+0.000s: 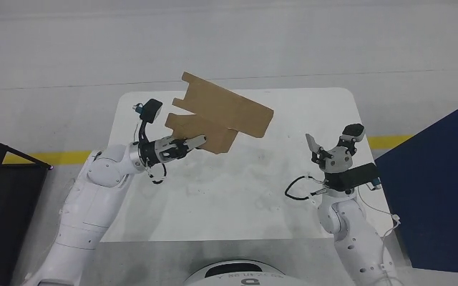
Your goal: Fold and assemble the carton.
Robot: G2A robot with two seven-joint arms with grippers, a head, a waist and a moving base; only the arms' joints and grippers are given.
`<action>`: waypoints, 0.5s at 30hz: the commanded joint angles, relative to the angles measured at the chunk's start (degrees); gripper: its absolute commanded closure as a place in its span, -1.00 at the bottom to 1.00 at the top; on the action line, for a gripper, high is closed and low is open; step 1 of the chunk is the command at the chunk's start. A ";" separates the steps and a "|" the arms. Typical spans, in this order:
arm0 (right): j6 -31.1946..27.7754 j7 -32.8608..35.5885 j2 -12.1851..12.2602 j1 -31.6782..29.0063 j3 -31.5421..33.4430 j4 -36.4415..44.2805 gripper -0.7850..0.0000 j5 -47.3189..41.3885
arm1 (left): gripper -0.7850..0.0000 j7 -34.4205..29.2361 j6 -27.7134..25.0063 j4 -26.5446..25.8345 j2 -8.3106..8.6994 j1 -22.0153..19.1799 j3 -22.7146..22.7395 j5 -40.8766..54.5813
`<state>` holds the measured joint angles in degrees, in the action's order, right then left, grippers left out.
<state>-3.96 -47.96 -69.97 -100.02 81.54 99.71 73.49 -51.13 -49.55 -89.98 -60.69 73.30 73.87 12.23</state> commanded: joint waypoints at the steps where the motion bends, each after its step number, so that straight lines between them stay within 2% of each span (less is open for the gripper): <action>1: 0.00 0.00 0.00 0.00 0.00 0.00 -1.00 0.00 | 1.00 0.00 0.00 0.00 0.00 0.00 0.00 0.00; 4: 0.00 0.00 0.00 0.00 0.00 0.00 -1.00 0.00 | 1.00 1.79 0.92 -0.94 -0.01 0.11 0.49 -3.01; 5: 0.00 0.00 0.00 0.00 0.00 0.00 -1.00 0.00 | 1.00 3.95 2.08 -1.82 -0.26 1.10 -0.62 1.07; 7: 0.00 0.00 0.00 0.00 0.00 0.00 -1.00 0.00 | 1.00 3.74 5.61 -2.45 -0.48 1.78 -2.54 13.89; 9: 0.00 0.00 0.00 0.00 0.00 0.00 -1.00 0.00 | 1.00 -0.75 10.96 -2.25 -0.59 1.71 -3.85 31.01; 12: 0.00 0.00 0.00 0.00 0.00 0.00 -1.00 0.00 | 1.00 -11.40 22.59 0.72 -0.90 1.15 -3.96 56.10; 15: 0.00 0.00 0.00 0.00 0.00 0.00 -1.00 0.00 | 1.00 -17.57 34.53 4.65 -1.71 0.58 -4.07 75.08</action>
<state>-3.96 -47.96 -69.97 -100.02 81.54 99.71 73.48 -66.84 -20.02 -86.51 -62.17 74.07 69.85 59.37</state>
